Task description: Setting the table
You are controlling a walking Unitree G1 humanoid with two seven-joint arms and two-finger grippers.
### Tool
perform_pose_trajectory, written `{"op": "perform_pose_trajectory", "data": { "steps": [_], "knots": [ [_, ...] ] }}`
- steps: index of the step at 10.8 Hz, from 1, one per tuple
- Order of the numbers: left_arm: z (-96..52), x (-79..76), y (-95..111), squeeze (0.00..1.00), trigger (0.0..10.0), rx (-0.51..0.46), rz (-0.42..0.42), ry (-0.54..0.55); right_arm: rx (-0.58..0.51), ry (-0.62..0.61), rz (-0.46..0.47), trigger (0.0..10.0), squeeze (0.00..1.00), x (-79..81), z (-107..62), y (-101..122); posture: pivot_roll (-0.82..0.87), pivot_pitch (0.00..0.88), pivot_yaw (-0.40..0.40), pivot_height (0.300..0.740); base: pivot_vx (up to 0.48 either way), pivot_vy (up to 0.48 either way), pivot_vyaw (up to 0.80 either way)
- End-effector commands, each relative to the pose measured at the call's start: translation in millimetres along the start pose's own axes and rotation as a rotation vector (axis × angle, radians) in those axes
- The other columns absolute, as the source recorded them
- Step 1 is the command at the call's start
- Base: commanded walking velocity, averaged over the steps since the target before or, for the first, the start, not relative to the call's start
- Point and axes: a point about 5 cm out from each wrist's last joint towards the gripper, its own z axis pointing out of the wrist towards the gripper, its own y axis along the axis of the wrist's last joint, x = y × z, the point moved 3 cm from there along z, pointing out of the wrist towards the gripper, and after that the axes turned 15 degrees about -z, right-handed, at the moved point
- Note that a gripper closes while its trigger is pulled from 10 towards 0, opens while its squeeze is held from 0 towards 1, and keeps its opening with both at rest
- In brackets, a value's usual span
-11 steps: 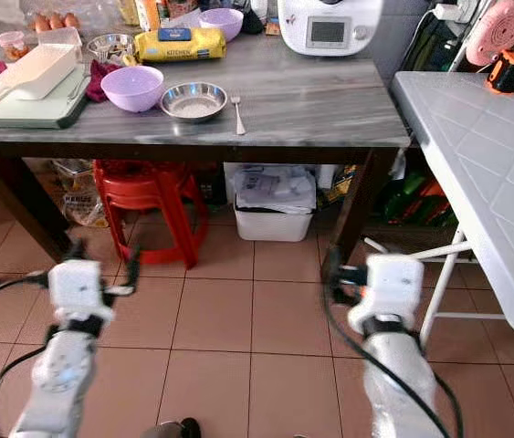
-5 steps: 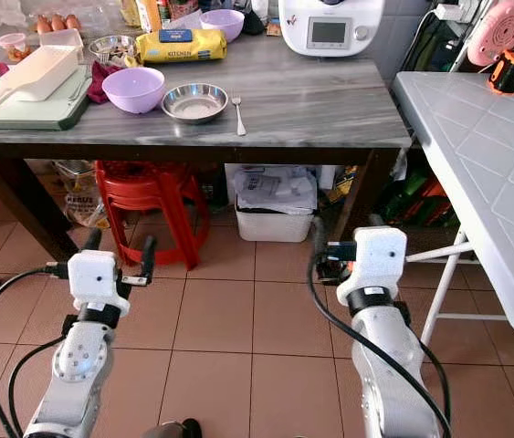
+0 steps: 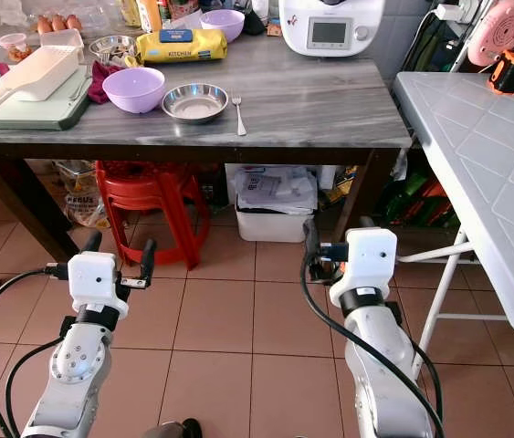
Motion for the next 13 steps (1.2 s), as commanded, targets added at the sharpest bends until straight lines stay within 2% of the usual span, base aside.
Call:
{"op": "perform_pose_trajectory", "data": {
  "steps": [1,2,13],
  "knots": [
    [3.1,-2.2,3.3,0.00,10.0,-0.002,0.005,-0.018,0.008,-0.003,0.002,10.0,0.00,-0.7,1.3,-1.5,-0.03,0.096,0.036,0.740,0.000,0.000,0.00],
    [3.7,-2.4,4.0,0.00,10.0,-0.002,0.002,-0.019,0.006,-0.005,0.001,10.0,0.00,-1.1,1.4,-0.9,-0.04,0.099,0.038,0.740,0.000,0.000,0.00],
    [2.7,-5.6,1.9,0.00,10.0,0.020,-0.003,-0.037,0.015,-0.011,-0.008,10.0,0.00,-1.6,1.7,-3.6,-0.04,0.108,0.044,0.740,0.000,-0.304,0.00]
  ]
}}
